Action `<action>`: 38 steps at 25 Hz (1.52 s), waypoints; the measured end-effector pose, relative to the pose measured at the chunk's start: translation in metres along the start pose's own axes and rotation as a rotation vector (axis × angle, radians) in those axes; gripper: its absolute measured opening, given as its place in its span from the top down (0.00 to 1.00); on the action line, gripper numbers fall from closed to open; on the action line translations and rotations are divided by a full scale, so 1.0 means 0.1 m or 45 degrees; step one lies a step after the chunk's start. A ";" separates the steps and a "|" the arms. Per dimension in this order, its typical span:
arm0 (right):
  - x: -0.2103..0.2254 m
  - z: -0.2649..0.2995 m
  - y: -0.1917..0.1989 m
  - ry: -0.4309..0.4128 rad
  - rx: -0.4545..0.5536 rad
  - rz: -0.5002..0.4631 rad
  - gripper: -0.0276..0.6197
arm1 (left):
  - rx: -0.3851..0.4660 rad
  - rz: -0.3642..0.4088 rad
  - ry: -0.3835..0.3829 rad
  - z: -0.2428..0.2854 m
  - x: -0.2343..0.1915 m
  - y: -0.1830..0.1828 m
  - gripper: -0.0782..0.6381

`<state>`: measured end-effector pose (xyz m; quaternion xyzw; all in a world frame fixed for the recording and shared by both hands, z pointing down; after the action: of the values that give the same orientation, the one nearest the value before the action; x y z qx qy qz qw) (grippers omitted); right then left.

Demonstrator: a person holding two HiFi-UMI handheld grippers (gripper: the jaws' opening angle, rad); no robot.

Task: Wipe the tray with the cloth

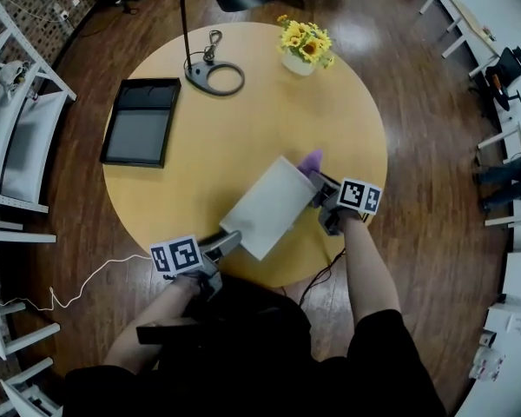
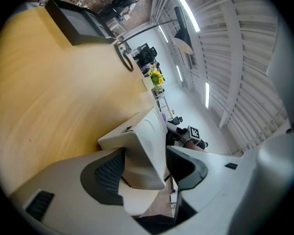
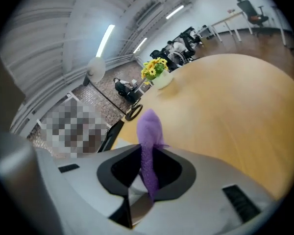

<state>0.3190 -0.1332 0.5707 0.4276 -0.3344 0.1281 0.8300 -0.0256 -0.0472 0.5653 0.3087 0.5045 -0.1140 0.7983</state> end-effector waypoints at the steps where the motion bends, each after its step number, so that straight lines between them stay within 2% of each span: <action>1: 0.05 0.00 0.01 0.021 0.011 0.010 0.85 | 0.015 -0.022 -0.008 0.01 -0.01 -0.03 0.53; 3: 0.08 0.02 0.01 0.067 0.024 -0.038 0.85 | 0.022 -0.049 -0.025 0.02 -0.03 -0.08 0.53; 6: 0.07 0.09 -0.01 0.084 -0.007 -0.066 0.85 | -0.011 -0.001 -0.030 0.05 0.00 -0.12 0.54; 8: 0.07 0.13 0.00 0.033 -0.049 0.038 0.85 | 0.006 0.017 -0.045 0.05 -0.01 -0.17 0.54; 11: 0.02 0.11 0.13 -0.034 -0.104 0.193 0.86 | 0.094 0.027 -0.091 0.02 -0.10 -0.37 0.54; 14: -0.08 0.00 0.33 -0.061 -0.092 0.258 0.86 | 0.106 0.064 -0.094 -0.01 -0.20 -0.62 0.54; 20: -0.36 -0.24 0.80 -0.072 -0.055 0.355 0.86 | 0.064 0.239 -0.102 0.08 -0.31 -1.10 0.53; 25: -0.59 -0.45 1.13 -0.054 -0.062 0.411 0.86 | -0.012 0.295 -0.073 0.25 -0.32 -1.34 0.53; 29: -0.77 -0.58 1.39 -0.115 -0.018 0.512 0.86 | -0.048 0.363 -0.050 0.53 -0.26 -1.48 0.53; 32: -0.91 -0.60 1.58 -0.109 -0.037 0.530 0.86 | -0.136 0.488 -0.047 0.72 -0.24 -1.56 0.53; 35: -1.03 -0.60 1.68 -0.111 -0.068 0.463 0.86 | -0.218 0.624 -0.049 0.85 -0.19 -1.59 0.55; 38: -1.04 -0.61 1.69 -0.153 -0.077 0.480 0.86 | -0.226 0.705 -0.019 0.88 -0.13 -1.56 0.55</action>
<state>0.1844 0.0247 0.5820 0.3390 -0.4613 0.2453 0.7824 -0.0440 -0.2248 0.5441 0.3626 0.4032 0.1507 0.8266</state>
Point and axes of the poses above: the fingertips, and each gripper's own axes: z forward along the fingers, x to its right, y out of its underside, the point moved 7 cm from there along -z, backward along the fingers, and after that the axes turned 10 degrees about x, right-handed, at the moved point
